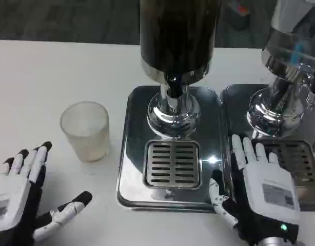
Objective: Grasp the cup under the faucet to collect the drink, then remove the cup.
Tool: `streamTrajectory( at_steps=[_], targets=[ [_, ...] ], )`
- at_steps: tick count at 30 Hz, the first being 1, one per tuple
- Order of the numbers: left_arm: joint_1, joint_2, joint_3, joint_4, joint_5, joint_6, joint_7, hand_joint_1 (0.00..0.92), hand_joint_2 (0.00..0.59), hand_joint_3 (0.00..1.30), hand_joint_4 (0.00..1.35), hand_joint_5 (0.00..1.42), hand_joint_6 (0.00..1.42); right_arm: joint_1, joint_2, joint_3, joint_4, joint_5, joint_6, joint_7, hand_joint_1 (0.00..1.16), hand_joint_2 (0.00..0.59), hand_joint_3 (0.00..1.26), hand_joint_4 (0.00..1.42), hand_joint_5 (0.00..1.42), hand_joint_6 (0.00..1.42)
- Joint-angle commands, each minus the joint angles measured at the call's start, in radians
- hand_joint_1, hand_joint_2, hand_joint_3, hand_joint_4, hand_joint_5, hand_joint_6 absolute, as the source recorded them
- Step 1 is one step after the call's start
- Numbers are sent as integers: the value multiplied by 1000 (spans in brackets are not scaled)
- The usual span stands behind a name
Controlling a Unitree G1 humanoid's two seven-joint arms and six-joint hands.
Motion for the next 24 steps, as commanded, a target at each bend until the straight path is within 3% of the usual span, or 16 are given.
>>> streamTrajectory(
  at_steps=[1,18,24],
  targets=[
    [-7,4,-5,12,-3,-10,6,0,137,0,0,0,0,0,12,1,3,1,11,-11,223,519,0,0,0,0],
    [4,0,9,4,-28,-7,3,0,136,0,0,0,0,-2,25,6,10,5,18,-11,223,519,0,0,0,0],
    [-15,1,48,10,-111,-37,-26,0,79,0,0,0,0,0,30,2,9,8,24,-8,223,519,0,0,0,0]
  ],
)
